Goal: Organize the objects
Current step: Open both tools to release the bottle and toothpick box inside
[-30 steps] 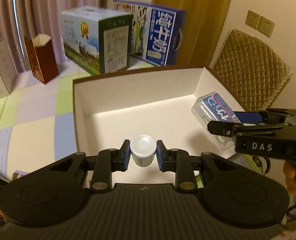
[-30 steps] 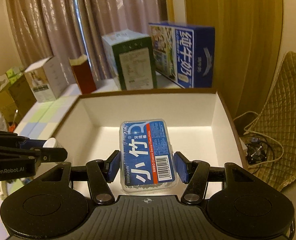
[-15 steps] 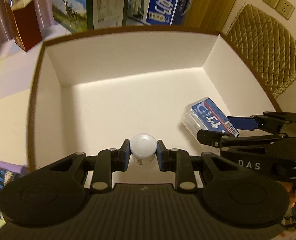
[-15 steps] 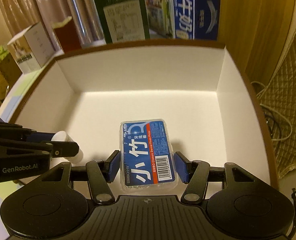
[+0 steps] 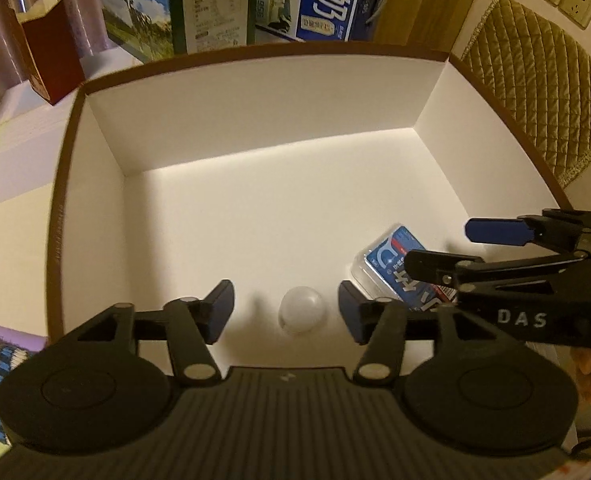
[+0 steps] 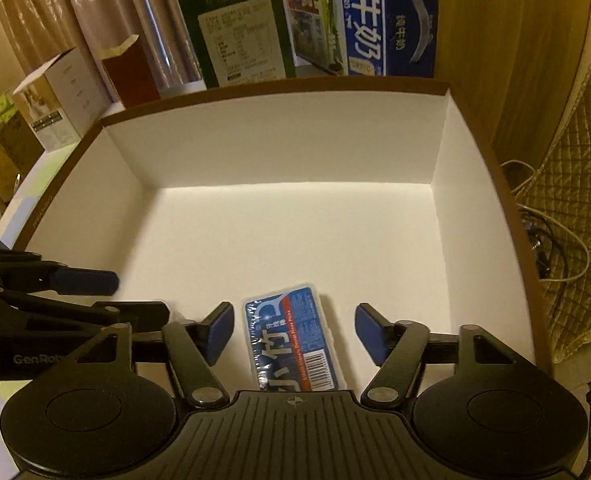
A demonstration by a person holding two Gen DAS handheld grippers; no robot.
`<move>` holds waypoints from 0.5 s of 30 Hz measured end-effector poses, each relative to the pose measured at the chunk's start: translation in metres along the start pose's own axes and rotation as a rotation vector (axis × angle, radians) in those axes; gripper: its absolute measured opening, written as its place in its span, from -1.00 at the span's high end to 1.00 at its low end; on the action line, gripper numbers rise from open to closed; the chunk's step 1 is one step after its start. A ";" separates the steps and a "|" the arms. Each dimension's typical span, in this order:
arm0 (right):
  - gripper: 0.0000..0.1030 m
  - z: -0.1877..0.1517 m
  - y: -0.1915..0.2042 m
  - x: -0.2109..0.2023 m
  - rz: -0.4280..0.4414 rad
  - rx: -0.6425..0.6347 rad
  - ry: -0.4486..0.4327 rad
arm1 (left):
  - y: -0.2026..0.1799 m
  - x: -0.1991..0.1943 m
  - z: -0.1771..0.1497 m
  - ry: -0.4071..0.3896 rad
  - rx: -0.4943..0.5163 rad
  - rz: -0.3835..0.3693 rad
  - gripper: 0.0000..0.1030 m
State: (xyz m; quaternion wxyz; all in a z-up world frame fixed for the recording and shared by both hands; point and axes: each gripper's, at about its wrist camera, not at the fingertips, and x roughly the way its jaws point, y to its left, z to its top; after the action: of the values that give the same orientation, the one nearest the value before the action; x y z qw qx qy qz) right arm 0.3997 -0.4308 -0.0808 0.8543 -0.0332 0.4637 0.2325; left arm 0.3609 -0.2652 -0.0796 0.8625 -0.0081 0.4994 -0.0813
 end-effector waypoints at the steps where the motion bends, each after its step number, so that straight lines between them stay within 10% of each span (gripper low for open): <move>1: -0.34 0.001 -0.001 -0.002 0.004 0.004 -0.006 | 0.000 -0.001 0.001 -0.003 -0.001 0.002 -0.17; 15: -0.68 -0.001 0.011 -0.047 0.034 0.007 -0.117 | 0.005 -0.066 -0.010 -0.133 -0.030 0.017 -0.40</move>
State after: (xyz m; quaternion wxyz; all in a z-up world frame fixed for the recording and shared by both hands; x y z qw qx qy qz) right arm 0.3723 -0.4389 -0.0419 0.8759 -0.0086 0.4145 0.2468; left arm 0.3212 -0.2497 -0.0285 0.8941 -0.0224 0.4423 -0.0659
